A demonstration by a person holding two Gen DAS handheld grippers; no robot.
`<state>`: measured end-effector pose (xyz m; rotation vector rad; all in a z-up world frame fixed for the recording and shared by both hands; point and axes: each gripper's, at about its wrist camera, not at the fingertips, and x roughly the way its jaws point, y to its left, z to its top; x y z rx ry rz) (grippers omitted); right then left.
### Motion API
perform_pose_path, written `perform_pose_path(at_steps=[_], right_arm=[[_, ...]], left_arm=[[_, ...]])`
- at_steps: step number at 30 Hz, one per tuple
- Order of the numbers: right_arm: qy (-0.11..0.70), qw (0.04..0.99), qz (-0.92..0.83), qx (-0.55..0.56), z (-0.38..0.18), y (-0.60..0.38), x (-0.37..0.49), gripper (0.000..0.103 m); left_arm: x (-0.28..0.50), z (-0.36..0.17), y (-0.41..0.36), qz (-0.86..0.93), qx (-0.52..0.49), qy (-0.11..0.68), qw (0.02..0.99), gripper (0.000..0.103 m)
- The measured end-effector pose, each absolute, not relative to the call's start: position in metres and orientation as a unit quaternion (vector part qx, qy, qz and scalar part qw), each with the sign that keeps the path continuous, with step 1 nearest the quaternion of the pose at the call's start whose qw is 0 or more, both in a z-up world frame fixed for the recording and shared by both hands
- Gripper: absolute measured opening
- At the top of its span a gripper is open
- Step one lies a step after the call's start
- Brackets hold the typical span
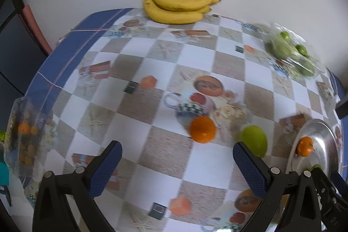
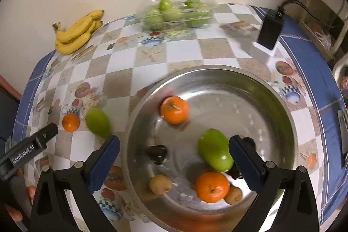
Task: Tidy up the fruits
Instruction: 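Move both open tools back toward the remaining mango and tangerine, then close the right tool on the last green mango while the left tool grasps a tangerine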
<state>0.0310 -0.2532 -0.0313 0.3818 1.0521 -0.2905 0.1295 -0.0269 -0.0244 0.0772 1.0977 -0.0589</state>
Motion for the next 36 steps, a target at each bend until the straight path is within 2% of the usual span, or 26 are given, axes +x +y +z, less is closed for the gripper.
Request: perform_pose_path(at_steps=[25,33,35,36], right_arm=[[0.481,0.863,-0.046,0.145,-0.018,-0.177,0.081,0.099],[0.493,0.857,-0.045,0.142,-0.032,-0.174,0.096,0.082],[0.498,0.854,-0.044,0.142,-0.036,-0.173,0.099,0.071],[0.5,0.853,-0.042,0.143,-0.038,-0.173,0.101,0.07]], left_arm=[[0.152,-0.019,0.017,-0.044,-0.039,0.511,0.858,0.103],[0.162,-0.031,0.01,-0.068,-0.066,0.522,0.847,0.101],[0.164,-0.036,0.006,-0.078,-0.072,0.528,0.843,0.094],[0.165,-0.038,0.004,-0.084,-0.075,0.531,0.84,0.092]])
